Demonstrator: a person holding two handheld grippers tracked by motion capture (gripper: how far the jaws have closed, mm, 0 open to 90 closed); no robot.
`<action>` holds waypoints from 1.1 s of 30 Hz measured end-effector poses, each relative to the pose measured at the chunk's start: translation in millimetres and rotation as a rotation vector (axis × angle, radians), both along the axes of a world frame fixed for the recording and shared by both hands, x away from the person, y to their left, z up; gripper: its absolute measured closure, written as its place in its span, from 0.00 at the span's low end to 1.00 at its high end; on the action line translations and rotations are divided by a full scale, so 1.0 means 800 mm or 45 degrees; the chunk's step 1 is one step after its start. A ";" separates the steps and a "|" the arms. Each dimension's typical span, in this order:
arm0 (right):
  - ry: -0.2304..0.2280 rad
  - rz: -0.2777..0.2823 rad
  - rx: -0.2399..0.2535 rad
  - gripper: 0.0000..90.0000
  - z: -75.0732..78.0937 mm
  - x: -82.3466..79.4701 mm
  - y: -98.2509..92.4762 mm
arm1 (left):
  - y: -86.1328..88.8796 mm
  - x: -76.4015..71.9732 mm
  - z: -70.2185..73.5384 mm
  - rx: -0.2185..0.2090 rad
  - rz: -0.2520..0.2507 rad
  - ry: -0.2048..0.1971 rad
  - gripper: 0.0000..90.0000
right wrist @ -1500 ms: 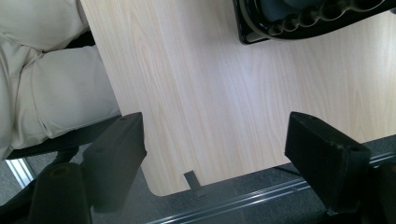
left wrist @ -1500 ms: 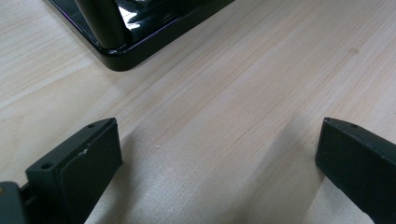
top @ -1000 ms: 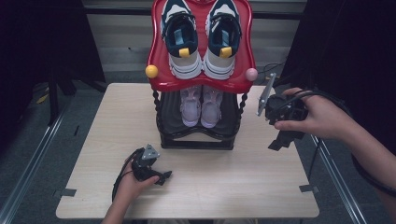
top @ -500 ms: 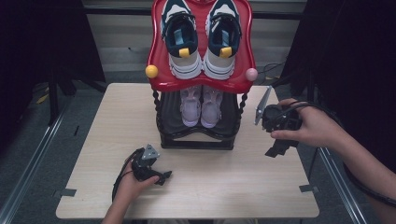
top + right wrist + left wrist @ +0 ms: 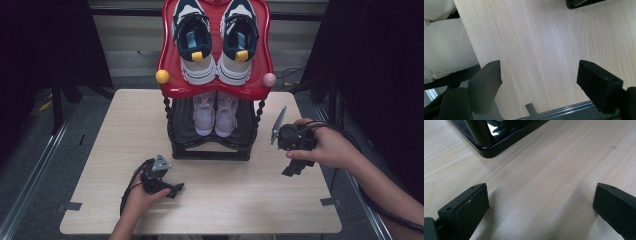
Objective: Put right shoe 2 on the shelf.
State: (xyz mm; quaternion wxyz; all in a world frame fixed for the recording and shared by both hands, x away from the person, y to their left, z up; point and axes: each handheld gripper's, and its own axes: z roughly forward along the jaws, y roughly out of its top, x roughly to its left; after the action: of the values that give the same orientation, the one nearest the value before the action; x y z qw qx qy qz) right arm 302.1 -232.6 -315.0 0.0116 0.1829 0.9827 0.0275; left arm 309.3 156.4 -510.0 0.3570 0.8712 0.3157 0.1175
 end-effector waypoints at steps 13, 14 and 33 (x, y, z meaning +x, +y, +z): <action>0.011 -0.044 0.087 0.21 -0.052 -0.002 -0.016 | -0.001 0.000 -0.001 -0.005 0.010 -0.010 0.00; 0.007 -0.039 0.095 0.21 -0.056 -0.001 -0.018 | -0.001 0.000 -0.001 -0.005 0.009 -0.009 0.00; 0.013 -0.145 0.186 0.20 -0.128 -0.009 -0.030 | 0.000 0.000 0.000 0.002 -0.005 0.001 0.00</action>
State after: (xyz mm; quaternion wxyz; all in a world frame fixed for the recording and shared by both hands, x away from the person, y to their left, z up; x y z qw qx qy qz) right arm 295.1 -257.0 -417.5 -0.0053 0.2389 0.9661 0.0976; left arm 309.3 156.7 -510.1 0.3562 0.8722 0.3142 0.1167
